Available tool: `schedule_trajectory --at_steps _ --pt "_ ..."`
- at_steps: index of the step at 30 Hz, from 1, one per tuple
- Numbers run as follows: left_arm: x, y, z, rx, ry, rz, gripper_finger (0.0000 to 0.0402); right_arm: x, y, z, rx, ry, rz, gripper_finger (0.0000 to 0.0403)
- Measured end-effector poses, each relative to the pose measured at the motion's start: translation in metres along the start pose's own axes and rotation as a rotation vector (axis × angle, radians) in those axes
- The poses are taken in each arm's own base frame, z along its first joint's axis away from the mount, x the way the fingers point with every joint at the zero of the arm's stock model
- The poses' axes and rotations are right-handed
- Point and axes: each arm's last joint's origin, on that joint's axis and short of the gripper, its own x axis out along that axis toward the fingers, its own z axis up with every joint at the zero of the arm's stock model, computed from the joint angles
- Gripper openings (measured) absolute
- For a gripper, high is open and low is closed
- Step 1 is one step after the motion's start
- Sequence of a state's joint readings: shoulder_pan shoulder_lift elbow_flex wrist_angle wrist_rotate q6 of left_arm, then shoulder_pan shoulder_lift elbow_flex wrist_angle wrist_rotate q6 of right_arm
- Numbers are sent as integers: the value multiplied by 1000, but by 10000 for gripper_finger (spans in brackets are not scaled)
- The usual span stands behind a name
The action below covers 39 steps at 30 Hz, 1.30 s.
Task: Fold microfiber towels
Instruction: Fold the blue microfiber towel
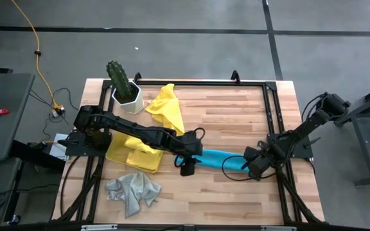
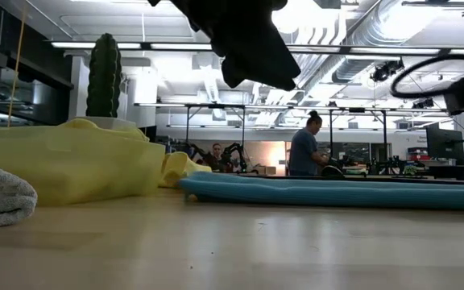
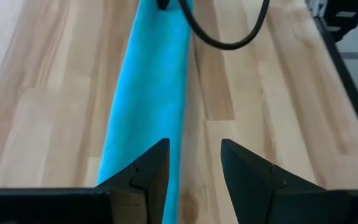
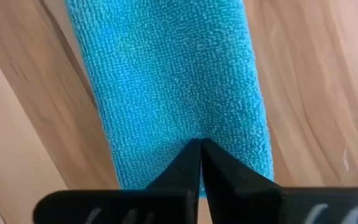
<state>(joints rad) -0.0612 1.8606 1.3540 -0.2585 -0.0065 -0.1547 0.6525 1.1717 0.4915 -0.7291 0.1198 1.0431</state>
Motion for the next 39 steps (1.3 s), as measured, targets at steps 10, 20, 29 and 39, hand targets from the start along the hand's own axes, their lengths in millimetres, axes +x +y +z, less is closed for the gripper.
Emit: schedule_trajectory --at_steps 10,20,29,39 --pt "0 3 -5 59 54 53 133 -7 -5 -4 -110 113 -48 1" --pt "-9 24 -37 160 421 97 79 -53 15 16 -135 -65 38 3" --pt "-1 34 -51 99 549 37 2 -68 10 -8 -15 -45 76 3" --pt "42 25 -78 75 643 59 0 -78 -1 -33 87 78 40 3"
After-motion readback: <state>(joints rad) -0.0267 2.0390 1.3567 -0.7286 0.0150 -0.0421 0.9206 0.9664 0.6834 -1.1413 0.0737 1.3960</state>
